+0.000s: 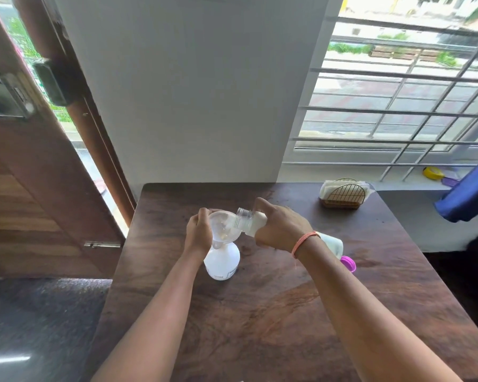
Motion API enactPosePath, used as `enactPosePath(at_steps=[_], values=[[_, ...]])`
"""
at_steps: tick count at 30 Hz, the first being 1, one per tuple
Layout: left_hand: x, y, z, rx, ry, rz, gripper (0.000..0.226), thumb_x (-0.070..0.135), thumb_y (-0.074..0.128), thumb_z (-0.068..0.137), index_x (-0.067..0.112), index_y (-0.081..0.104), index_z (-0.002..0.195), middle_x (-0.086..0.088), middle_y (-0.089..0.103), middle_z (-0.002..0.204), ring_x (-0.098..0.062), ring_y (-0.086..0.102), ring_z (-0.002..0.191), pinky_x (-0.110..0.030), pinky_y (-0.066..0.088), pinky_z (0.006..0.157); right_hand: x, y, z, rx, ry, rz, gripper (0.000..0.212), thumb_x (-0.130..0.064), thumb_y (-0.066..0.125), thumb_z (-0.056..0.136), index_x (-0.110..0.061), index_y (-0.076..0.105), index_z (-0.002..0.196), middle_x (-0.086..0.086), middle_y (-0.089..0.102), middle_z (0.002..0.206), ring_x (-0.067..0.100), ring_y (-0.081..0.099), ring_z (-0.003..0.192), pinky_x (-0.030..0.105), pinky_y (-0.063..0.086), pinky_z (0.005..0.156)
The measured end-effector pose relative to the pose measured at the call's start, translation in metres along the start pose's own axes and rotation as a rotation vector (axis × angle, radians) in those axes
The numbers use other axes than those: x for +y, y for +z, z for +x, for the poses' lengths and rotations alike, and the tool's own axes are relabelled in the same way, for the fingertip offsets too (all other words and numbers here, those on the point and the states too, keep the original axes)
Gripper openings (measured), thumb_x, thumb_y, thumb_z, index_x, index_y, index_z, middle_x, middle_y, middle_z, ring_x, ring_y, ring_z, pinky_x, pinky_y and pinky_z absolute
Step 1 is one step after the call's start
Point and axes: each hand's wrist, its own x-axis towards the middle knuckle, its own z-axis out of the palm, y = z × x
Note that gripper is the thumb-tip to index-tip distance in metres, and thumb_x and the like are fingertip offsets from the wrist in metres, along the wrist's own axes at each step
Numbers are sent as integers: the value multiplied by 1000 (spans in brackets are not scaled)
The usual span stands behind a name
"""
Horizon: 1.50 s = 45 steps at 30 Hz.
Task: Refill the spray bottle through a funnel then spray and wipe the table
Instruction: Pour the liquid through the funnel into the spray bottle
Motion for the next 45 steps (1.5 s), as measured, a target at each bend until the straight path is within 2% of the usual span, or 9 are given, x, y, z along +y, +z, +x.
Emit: enactPosePath(at_steps=[7,17,23,35,40,45], values=[[-2,0,3,0,8,-4,47,16,30,95,19,72,75,4,71,75,-13,63,75,-28,50,68,-1,-1,-1,4,-6,-13,39,-22,58,67,-31,42,101,1,62,93,27,53,85,28,37,62],[-1,1,2,17,16,14,47,15,30,96,22,71,74,7,70,76,-9,61,75,-27,47,67,-1,-3,-2,6,16,-12,38,-21,58,65,-34,39,96,-1,60,91,26,53,82,27,37,60],[-2,1,3,20,19,7,47,15,30,96,21,71,74,5,70,76,-10,61,73,-27,48,66,-1,-4,-3,4,20,-28,40,-22,57,66,-34,41,100,-1,59,90,25,53,81,27,37,60],[-6,0,3,7,25,32,45,21,31,92,23,72,75,4,72,80,-14,63,79,-31,49,70,-2,-8,-4,13,21,-9,39,-22,59,64,-37,35,91,-1,62,92,26,56,80,26,37,58],[-4,1,2,16,13,15,47,17,31,95,24,72,72,6,71,75,-13,63,76,-30,49,68,-5,-14,-5,14,20,-1,39,-21,60,64,-36,36,91,1,61,92,27,54,79,27,38,60],[-3,0,1,-1,9,17,46,19,31,94,21,74,77,5,72,79,-13,64,78,-29,50,70,-4,-16,-5,24,14,1,39,-21,60,64,-34,39,94,1,62,92,27,54,81,27,37,60]])
